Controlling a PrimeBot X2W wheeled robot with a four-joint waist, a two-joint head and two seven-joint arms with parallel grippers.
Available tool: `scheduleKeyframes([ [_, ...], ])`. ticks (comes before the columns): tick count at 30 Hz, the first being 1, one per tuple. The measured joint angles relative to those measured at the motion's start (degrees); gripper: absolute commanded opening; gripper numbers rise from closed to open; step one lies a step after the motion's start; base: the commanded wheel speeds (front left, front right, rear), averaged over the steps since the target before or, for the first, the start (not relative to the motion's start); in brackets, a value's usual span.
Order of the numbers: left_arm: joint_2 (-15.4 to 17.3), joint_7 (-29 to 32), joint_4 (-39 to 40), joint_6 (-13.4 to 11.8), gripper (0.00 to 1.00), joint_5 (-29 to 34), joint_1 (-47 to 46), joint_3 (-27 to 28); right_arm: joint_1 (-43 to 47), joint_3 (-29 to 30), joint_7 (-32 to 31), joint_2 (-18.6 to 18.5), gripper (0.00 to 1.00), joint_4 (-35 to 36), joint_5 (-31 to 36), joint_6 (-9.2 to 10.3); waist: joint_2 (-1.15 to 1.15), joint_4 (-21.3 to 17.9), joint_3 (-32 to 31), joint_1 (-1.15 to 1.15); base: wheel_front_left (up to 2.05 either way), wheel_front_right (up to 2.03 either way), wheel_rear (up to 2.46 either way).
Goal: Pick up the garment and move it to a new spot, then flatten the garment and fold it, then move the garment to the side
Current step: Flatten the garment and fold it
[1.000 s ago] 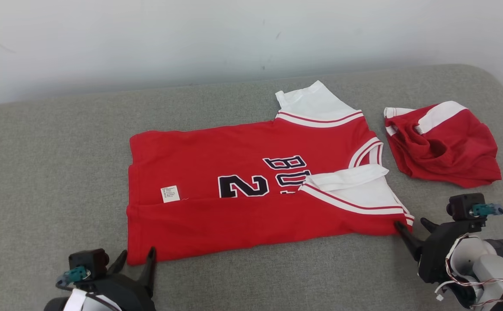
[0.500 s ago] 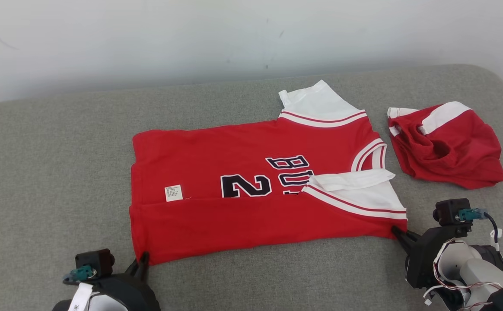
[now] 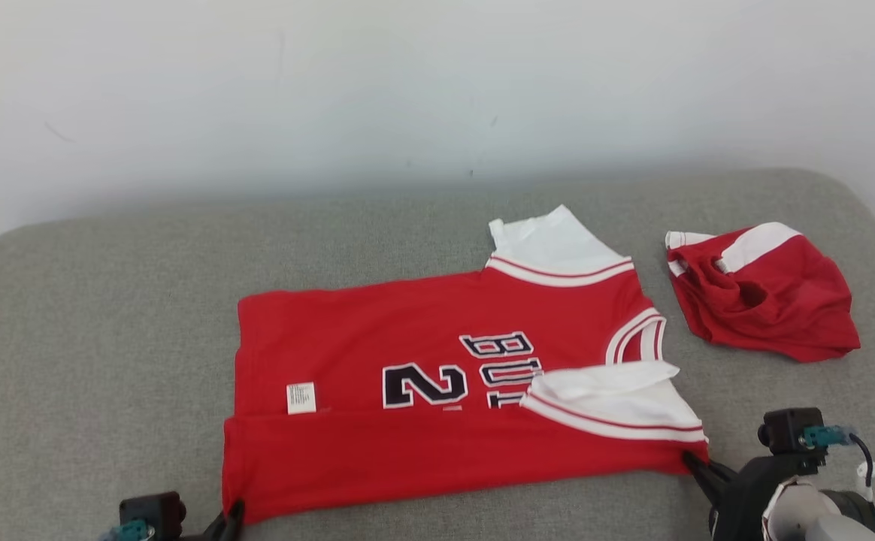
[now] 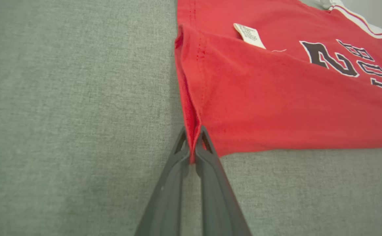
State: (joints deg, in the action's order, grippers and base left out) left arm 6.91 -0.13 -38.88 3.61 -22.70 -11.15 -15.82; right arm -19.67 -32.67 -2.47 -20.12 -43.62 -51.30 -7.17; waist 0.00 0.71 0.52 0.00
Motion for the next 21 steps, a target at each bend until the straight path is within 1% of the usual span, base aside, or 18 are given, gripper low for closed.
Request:
scheduleKeyframes([
  [2, 0.96, -0.01, 0.76, 0.01, 0.00, 0.02, 1.53, -0.01, 1.53, -0.16, 0.12, -0.90, 0.00, 1.34, -0.42, -0.07, 0.00, 0.07, -0.99, 0.00, 0.00, 0.00, 0.00],
  [6, 1.62, -0.01, 2.15, 0.05, 0.00, 0.19, 4.41, -0.30, 4.61, -0.37, 0.96, -2.22, 0.00, 3.48, -0.56, -0.15, 0.00, 0.15, -2.71, 0.00, 0.00, 0.00, 0.00],
  [7, 1.78, -0.01, 2.69, 0.46, 0.00, 0.19, 5.35, -0.34, 5.53, -0.36, 1.03, -2.46, 0.00, 4.10, -0.65, -0.15, 0.00, 0.15, -3.07, 0.00, 0.00, 0.00, 0.00],
  [15, 2.58, 0.67, 5.73, 0.44, 0.00, 0.13, 9.76, -0.64, 11.81, 0.59, 1.99, -3.48, 0.00, 8.13, -2.30, -0.15, 0.00, -0.19, -4.44, 0.00, 0.00, 0.00, 0.00],
  [17, 2.88, 0.91, 6.45, -0.14, 0.00, 0.04, 10.62, -0.33, 12.52, 0.67, 1.97, -3.56, 0.00, 8.99, -2.55, -0.09, 0.00, -0.43, -4.51, 0.00, 0.00, 0.00, 0.00],
  [21, 3.34, 1.94, 7.40, -0.20, 0.00, -0.19, 11.78, -0.07, 13.30, 0.79, 1.90, -3.94, 0.00, 10.66, -2.68, 0.12, 0.00, -1.13, -4.62, 0.00, 0.00, 0.00, 0.00],
])
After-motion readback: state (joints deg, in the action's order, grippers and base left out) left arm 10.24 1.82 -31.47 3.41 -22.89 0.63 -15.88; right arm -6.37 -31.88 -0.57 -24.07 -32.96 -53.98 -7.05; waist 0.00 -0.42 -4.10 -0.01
